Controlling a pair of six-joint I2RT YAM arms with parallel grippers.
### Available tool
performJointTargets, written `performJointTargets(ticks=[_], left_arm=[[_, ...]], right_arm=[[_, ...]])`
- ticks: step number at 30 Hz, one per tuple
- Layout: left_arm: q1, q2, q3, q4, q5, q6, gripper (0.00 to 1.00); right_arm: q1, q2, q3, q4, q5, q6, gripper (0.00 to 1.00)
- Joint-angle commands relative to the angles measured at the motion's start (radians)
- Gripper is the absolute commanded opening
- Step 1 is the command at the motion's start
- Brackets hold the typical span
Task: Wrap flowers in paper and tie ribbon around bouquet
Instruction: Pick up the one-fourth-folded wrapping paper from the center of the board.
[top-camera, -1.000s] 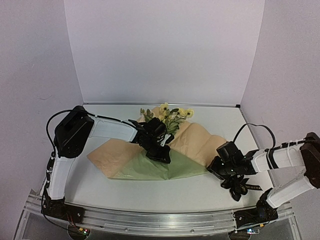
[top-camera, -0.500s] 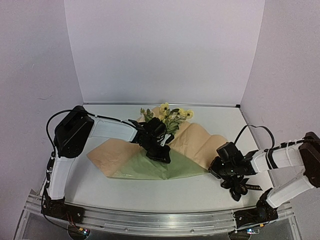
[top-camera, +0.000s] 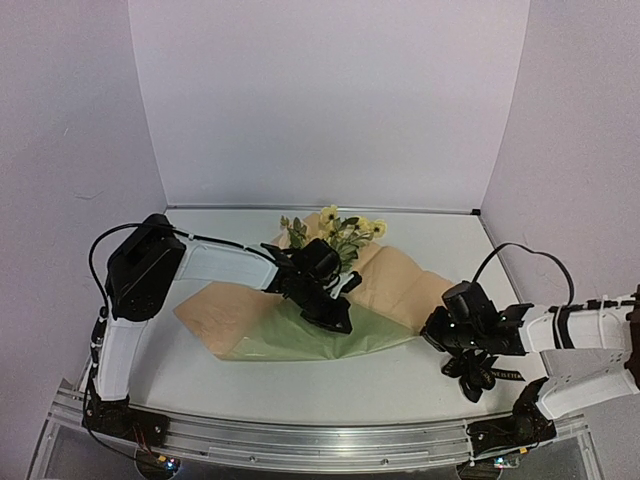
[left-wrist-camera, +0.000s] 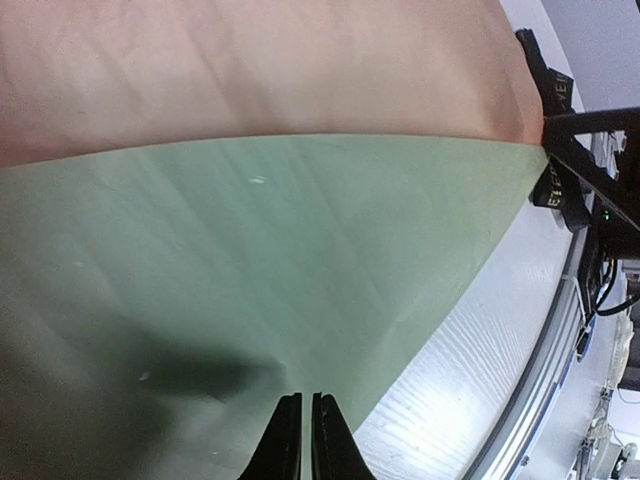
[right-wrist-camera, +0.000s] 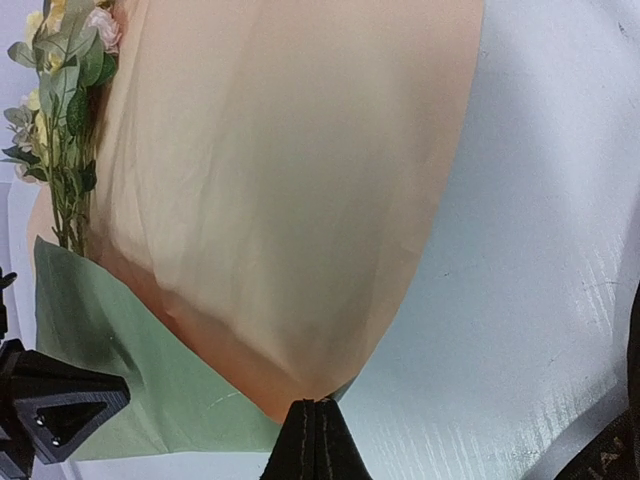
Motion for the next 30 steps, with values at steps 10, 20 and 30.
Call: performJointTargets(ticks=[10,20,30], left_arm=[[-0.066,0.034,0.044,0.017,0.04,0.054,0.04],[-0.067,0.064,0.053,-0.009,0.024,0.038,0.03],[-0.027,0.039,0.122,-0.008,-0.001,0.033,0.06]], right_arm=[[0.077,-0.08,0.039,-0.077,0.097,-0.116,0.0],[0.104,-0.096,0.063,-0.115,0.079,-0.252,0.0],[0.132,-0.117,0.118,-0.208,0.033,-0.344,0.0]])
